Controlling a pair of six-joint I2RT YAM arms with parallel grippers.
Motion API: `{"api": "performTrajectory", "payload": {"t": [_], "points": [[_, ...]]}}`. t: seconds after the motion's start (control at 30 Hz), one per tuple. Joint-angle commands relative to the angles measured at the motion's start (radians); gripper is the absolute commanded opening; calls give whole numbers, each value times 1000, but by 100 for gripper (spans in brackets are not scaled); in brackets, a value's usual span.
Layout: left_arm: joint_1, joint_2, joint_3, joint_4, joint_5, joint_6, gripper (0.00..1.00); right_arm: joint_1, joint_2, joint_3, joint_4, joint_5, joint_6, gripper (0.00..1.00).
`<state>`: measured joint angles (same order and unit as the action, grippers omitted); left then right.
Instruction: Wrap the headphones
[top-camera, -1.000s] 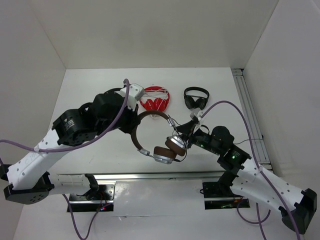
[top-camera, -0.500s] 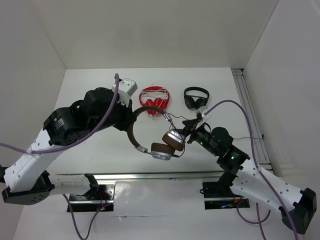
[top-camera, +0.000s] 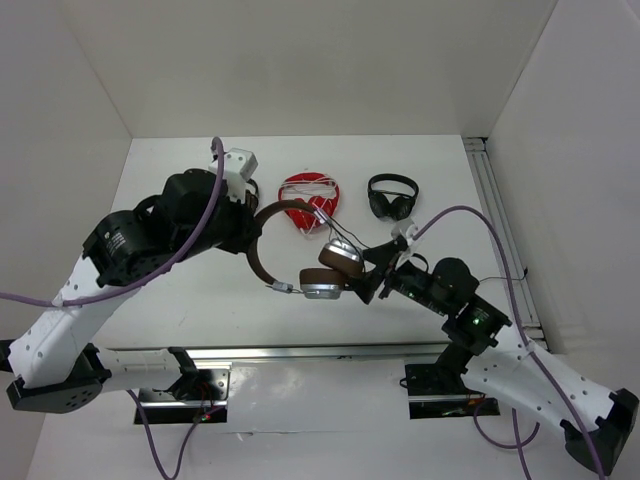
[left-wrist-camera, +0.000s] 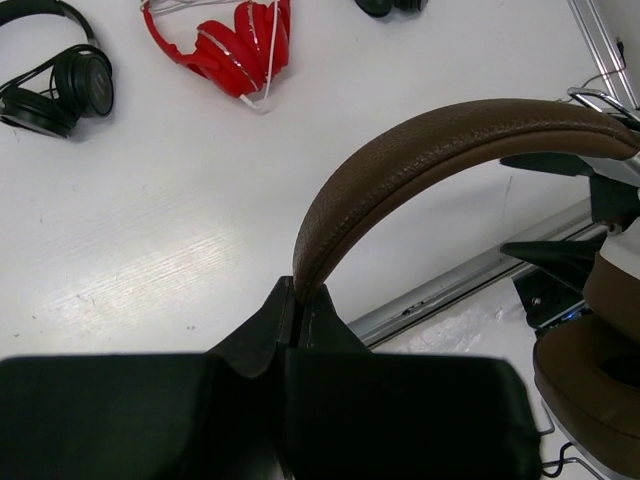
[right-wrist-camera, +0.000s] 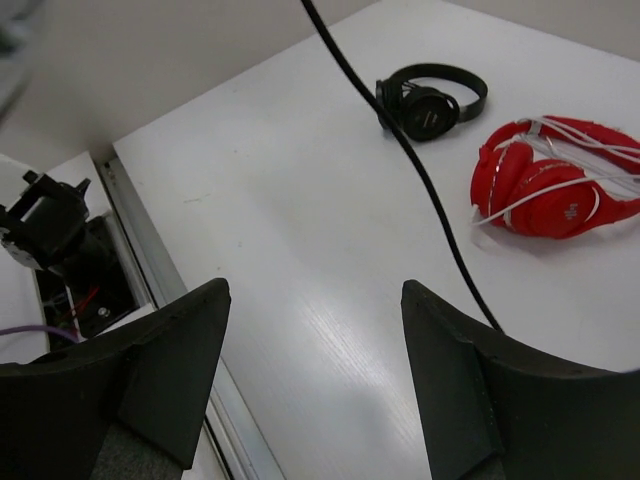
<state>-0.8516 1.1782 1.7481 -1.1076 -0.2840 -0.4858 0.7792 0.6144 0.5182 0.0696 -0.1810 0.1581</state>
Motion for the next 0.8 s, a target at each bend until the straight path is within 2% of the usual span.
{"api": "performTrajectory", "payload": {"t": [0.0, 0.2, 0.27, 0.43, 0.63, 0.77], "points": [[25, -26, 48, 58, -12, -73, 0, 6, -76, 43, -36, -5, -19, 77], [66, -35, 48, 48, -12, -108, 0, 6, -174, 13, -14, 104, -19, 77], [66, -35, 48, 48, 6, -108, 0, 6, -185, 13, -14, 216, -19, 77], [66, -35, 48, 48, 6, -108, 0, 6, -91, 13, 18, 383, -19, 77], [66, -35, 68, 29, 6, -108, 0, 6, 39, 22, 76, 462, -42, 77], [66, -35, 79, 29, 15, -108, 0, 6, 96, 13, 116, 579, -42, 77]]}}
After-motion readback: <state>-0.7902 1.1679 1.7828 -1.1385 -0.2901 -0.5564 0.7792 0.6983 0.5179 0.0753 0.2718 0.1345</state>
